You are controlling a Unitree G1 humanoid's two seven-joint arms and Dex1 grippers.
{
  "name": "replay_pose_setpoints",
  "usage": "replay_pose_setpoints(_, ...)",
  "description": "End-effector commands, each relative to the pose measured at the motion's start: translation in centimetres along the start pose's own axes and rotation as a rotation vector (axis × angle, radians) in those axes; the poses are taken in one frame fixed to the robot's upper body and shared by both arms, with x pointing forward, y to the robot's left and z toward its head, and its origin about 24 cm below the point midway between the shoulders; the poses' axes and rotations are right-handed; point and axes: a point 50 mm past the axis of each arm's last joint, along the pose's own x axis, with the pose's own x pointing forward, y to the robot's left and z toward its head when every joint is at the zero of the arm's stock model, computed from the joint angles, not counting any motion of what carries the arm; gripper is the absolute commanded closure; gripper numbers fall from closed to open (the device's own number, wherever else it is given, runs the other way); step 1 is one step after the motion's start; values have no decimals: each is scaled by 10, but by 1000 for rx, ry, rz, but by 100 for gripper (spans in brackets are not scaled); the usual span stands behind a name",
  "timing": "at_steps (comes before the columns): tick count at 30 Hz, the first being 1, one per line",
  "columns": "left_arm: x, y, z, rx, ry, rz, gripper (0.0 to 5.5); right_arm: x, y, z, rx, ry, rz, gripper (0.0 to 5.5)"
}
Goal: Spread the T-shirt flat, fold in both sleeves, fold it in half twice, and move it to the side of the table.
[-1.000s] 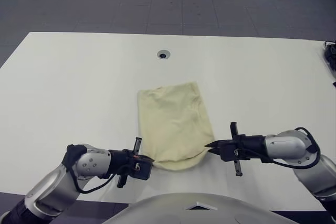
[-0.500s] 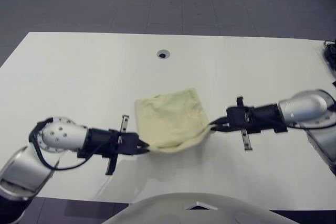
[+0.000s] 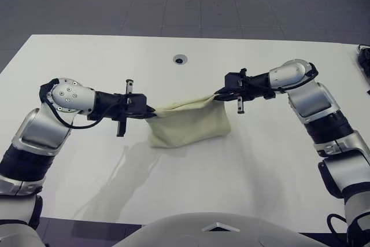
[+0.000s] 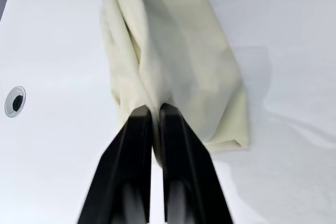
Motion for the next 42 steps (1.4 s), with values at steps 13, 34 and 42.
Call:
replay_pose_setpoints(13,-17,51,-26,-121,168,562,352,25,-11,14,-58,-245,-367,319)
replay_pose_setpoints(34,-52,30,-38,-259,221,846,12,-89,84,-4,-73,-22,-19,10)
replay_pose_setpoints(42,-47,42,-26,-335,85,892,12,-34,99,-1,359,-303,-76,10)
